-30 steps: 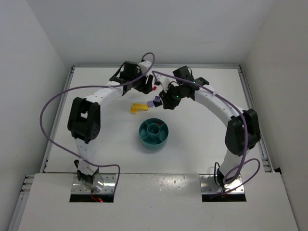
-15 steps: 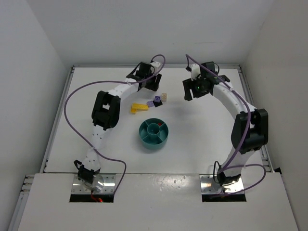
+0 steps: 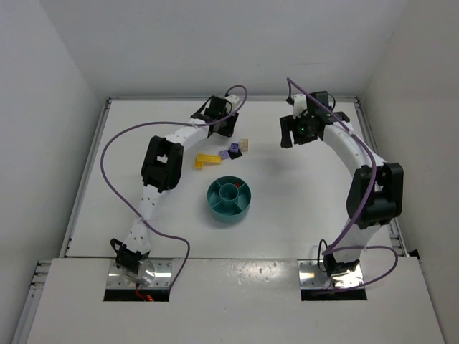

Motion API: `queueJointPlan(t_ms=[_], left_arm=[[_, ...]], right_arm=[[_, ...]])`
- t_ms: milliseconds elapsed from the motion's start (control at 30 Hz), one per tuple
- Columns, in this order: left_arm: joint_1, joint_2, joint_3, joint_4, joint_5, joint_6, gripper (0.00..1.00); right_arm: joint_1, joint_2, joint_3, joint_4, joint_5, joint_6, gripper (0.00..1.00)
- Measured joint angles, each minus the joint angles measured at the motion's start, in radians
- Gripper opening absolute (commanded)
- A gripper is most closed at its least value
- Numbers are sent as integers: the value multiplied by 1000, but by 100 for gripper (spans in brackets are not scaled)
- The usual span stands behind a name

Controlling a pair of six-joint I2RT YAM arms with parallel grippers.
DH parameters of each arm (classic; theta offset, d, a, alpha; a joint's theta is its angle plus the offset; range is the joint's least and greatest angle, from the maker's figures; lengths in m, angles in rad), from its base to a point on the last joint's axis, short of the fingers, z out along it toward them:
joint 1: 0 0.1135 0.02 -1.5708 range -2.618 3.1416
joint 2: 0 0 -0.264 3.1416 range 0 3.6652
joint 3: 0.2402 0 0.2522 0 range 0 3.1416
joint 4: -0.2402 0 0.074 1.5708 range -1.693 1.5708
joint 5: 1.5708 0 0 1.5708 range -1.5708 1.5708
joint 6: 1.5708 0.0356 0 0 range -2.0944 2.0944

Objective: Sort the legos into containers by color

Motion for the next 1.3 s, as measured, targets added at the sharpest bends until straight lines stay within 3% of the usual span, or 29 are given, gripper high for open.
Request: queueJointPlan(t_ms=[167, 433, 633, 933, 1300], left_arm=[[-6, 2, 1, 2, -2, 6, 40], [-12, 3, 1, 6, 6, 27, 18], [-12, -27, -59, 40, 44, 29, 16], [30, -321, -367, 66, 183, 43, 16], [85, -792, -657, -13, 472, 229, 19]], right_arm=[[-6, 1, 4, 0, -16, 0, 68], [-6, 14, 7, 0, -43, 0, 67], [-4, 14, 7, -1, -117, -28, 63], [18, 54, 6, -1, -232, -89, 62], [48, 203, 97, -14, -258, -73, 62]])
